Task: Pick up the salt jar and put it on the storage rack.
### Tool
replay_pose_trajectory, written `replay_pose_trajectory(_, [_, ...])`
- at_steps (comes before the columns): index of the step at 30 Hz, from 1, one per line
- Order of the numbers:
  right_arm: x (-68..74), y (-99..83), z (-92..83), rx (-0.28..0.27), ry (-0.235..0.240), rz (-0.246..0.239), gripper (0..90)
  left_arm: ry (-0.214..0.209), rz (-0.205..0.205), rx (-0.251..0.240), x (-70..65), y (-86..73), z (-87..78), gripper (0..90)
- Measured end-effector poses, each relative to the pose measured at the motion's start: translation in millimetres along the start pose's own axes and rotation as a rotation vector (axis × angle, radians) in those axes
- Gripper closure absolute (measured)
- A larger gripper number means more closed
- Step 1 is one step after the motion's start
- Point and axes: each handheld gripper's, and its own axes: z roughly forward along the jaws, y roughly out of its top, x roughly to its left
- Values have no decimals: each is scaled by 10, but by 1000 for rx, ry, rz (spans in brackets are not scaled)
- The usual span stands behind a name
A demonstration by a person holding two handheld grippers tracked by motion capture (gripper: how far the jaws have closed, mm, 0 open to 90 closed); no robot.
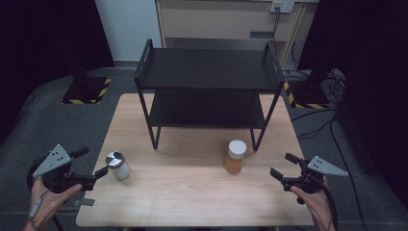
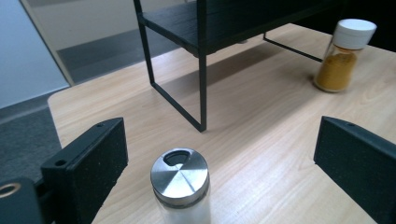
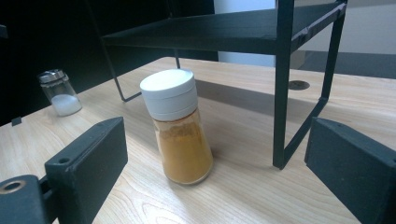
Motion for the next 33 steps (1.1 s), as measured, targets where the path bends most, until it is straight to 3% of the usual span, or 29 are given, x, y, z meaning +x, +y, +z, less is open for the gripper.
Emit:
replay_pose_trajectory(1, [0,0,0,0,0,0,62,0,0,0,0,0,0,15])
replay_pose_trajectory(3, [-7,-9,-8,-8,0,7,62,-46,14,1,116,21,-55,15])
replay_pose_trajectory(8, [-14,-27,-25,-23,-5,17,62,-64,35,24,221,92,-130,16])
replay_pose_trajectory(15, [-12,-29,-29,-25,-7,19,64,-47,46,48,319,156,-291,20])
replay_pose_trajectory(19, [-10,-28,-23,-22,-8,17,64,-28,59,92,335,234,-356,20])
replay_pose_trajectory(27, [-14,-31,-29,-24,-9,19,64,-33,41,124,414,248,-320,31])
replay_pose_trajectory(33, [-14,-31,-29,-23,-11,16,64,-47,41,171,472,248,-111,39])
